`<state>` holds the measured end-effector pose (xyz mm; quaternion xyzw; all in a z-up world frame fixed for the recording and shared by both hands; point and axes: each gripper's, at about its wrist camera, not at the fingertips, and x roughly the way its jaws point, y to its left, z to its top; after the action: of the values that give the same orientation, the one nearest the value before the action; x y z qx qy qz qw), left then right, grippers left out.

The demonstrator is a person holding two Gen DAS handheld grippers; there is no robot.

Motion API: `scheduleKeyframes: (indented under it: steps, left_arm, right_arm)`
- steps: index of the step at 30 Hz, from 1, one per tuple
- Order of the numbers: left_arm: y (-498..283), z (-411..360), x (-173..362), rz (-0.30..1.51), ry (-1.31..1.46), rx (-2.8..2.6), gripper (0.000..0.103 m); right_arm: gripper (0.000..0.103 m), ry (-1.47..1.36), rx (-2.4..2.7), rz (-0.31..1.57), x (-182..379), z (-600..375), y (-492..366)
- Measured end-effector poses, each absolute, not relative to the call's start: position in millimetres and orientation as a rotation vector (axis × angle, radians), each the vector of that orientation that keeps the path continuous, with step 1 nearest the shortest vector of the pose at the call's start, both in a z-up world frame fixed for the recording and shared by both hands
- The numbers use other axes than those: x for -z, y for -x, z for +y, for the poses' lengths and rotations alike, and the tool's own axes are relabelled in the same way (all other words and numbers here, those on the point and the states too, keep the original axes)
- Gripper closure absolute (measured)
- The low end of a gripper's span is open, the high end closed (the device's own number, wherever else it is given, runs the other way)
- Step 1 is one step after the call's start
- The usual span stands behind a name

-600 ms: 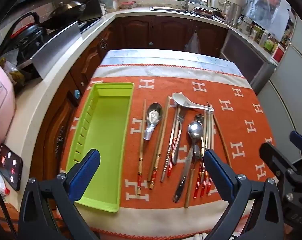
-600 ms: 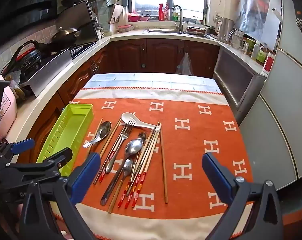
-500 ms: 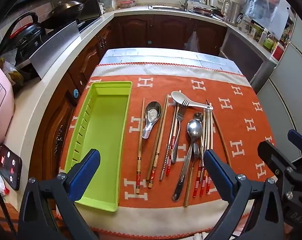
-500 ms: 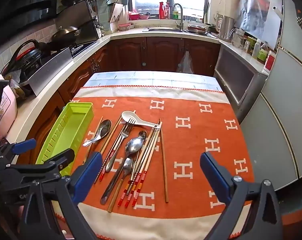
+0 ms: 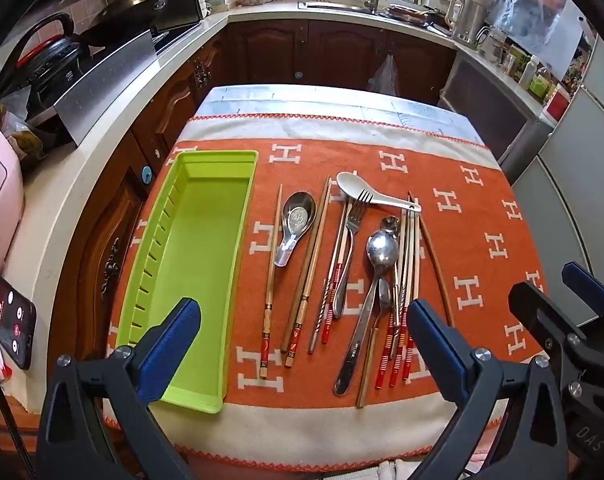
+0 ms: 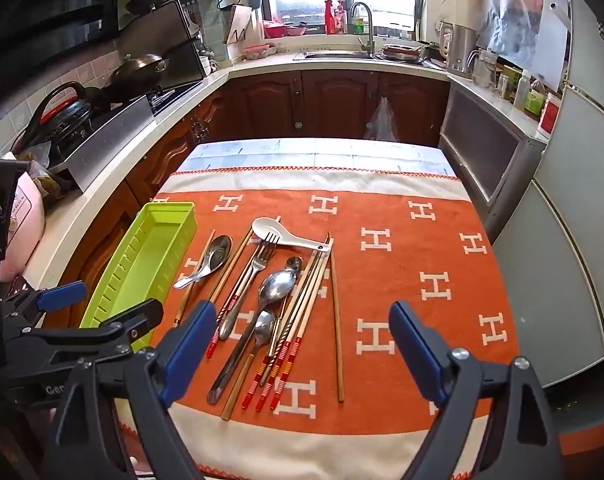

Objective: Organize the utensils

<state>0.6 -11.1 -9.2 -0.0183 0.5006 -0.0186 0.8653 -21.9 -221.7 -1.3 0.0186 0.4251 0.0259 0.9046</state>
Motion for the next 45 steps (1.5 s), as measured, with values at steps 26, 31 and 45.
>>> scheduleKeyframes:
  steps: [26,31,45]
  left_arm:
    - [-0.8,-10.4,5.1,1.065,0.034,0.03,0.001]
    - [-0.6,-9.9,4.9,1.065,0.032,0.03,0.001]
    - [2.9,-13.7,8.6,1.077,0.033,0.037,0.001]
  right_arm:
    - [0.021,-0.051,-0.069,0.892,0.2,-222.5,22.9]
    - [0.021,-0.053,-0.07,0.893,0.6,-223.2,23.2]
    - [0.021,-0.062,-0.07,0.895,1.9,-224.9,24.4]
